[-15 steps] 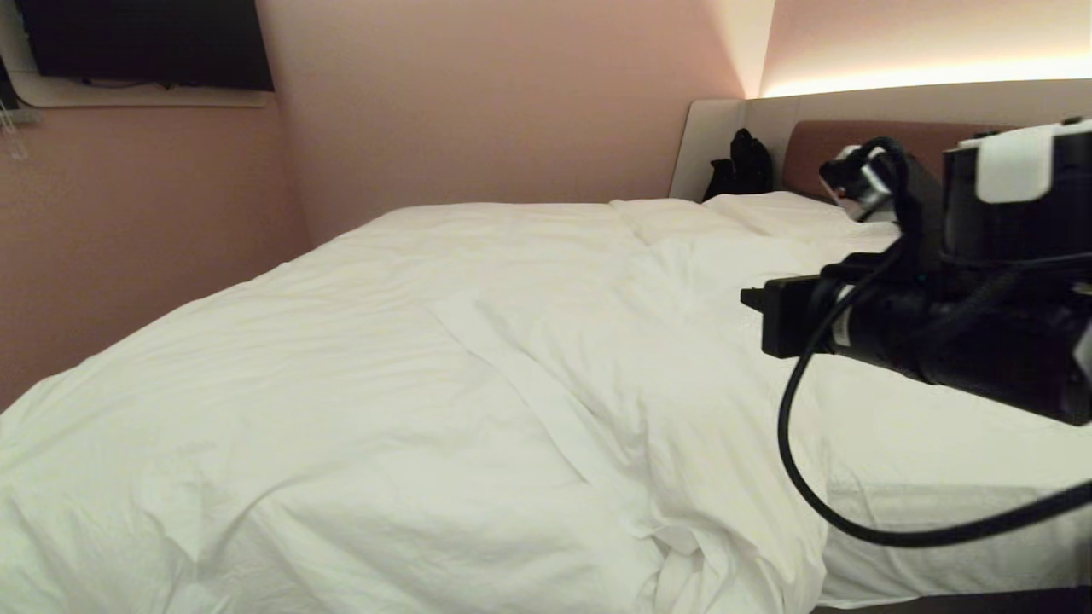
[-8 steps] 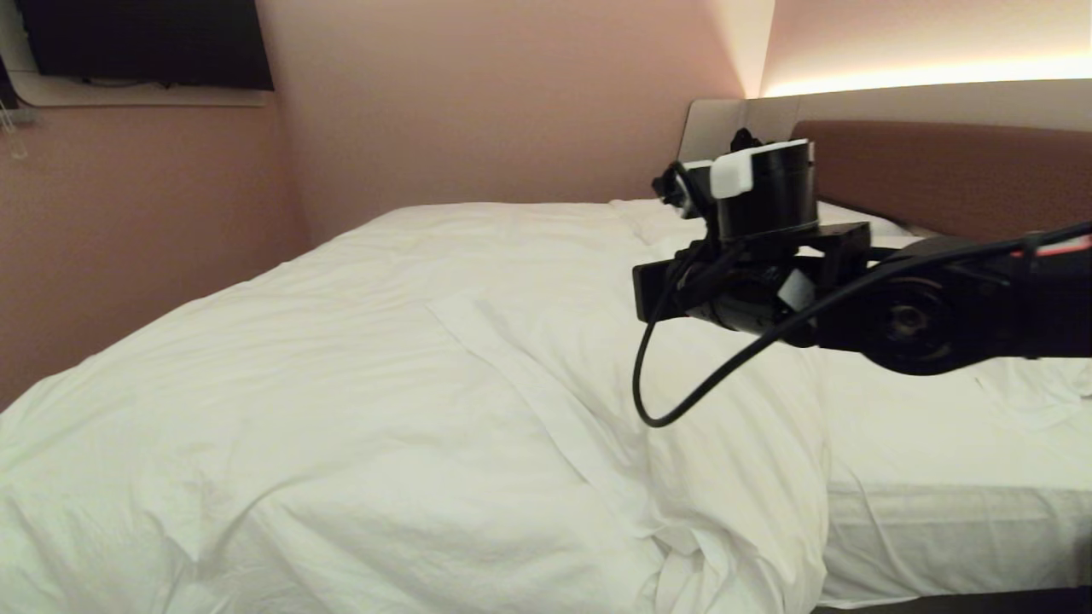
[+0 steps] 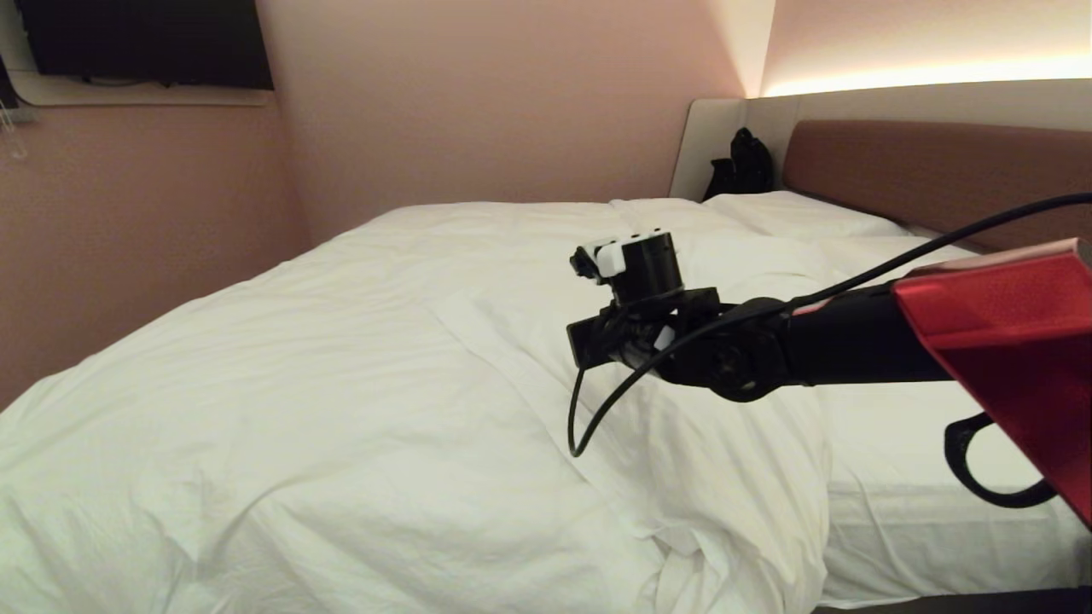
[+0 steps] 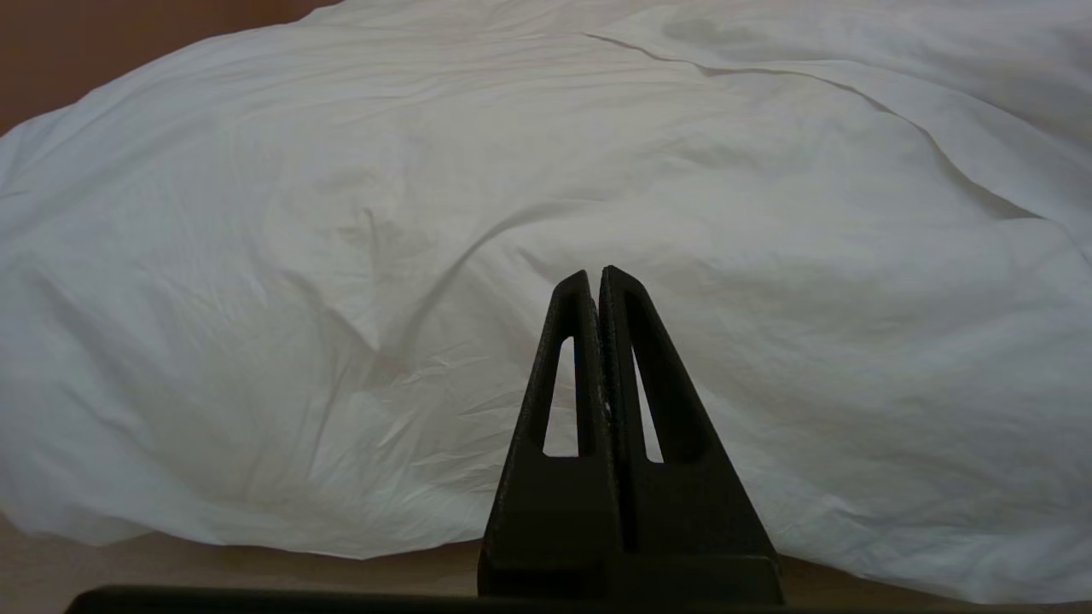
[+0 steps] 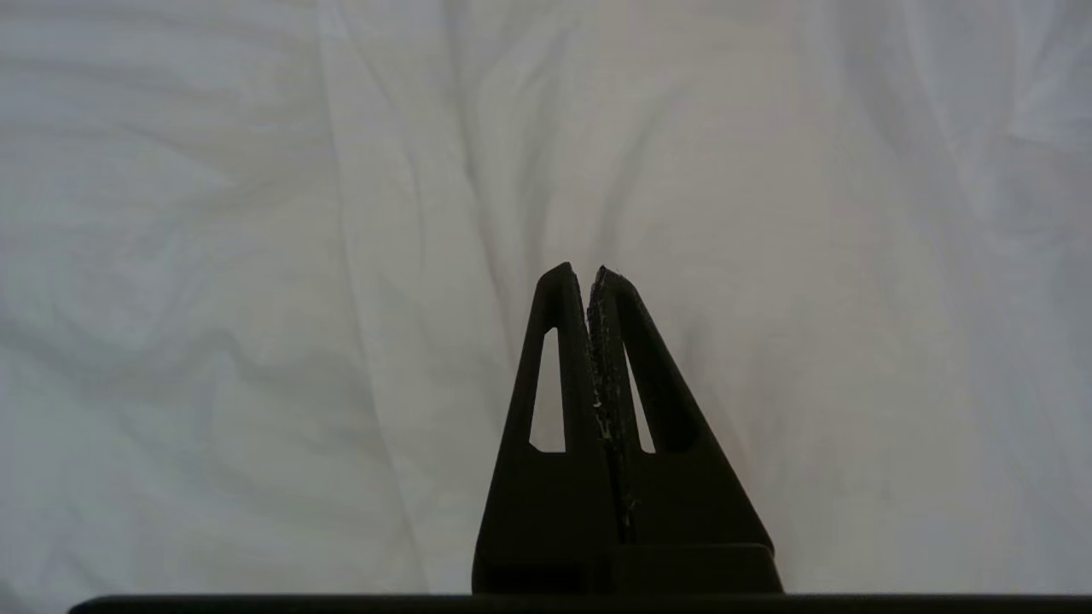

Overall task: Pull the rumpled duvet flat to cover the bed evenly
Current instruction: Flatten the corners of the folded blanket

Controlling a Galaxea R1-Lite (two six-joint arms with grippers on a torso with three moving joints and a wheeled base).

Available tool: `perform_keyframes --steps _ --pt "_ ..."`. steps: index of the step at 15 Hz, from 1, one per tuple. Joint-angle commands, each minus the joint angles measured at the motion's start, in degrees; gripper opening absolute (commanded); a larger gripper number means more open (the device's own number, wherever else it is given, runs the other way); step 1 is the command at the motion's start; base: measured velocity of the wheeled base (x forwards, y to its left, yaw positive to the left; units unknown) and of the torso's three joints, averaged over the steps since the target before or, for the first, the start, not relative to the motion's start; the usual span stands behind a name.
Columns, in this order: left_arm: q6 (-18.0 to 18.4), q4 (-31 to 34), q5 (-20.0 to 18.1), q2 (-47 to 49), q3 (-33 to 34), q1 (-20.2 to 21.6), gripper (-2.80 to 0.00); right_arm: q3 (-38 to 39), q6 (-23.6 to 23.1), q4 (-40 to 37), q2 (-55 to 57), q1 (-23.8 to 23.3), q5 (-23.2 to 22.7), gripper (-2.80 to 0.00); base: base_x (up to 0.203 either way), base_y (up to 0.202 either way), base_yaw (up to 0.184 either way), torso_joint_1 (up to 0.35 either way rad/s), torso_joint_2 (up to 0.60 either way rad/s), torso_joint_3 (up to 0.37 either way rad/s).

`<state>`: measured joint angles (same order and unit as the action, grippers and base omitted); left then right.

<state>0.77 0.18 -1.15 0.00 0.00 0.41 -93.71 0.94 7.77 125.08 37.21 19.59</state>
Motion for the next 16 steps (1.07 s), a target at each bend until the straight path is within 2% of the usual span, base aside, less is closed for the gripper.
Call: perform_keyframes --steps 1,4,16 --pt "0.02 -0.01 0.00 0.00 0.00 0.02 -2.80 -0.59 -0.06 0.14 2.54 1.46 0.27 -2.80 0.000 0.000 0.000 0.000 0.00 0.000" --pt "0.02 -0.01 0.00 0.00 0.00 0.02 -2.80 -1.43 -0.24 0.13 3.46 3.39 2.04 -2.80 0.000 0.000 0.000 0.000 0.00 0.000" --pt "0.02 0.00 0.00 0.00 0.00 0.02 -2.80 -4.28 -2.78 1.46 12.38 3.22 2.20 -2.80 0.000 0.000 0.000 0.000 0.00 0.000"
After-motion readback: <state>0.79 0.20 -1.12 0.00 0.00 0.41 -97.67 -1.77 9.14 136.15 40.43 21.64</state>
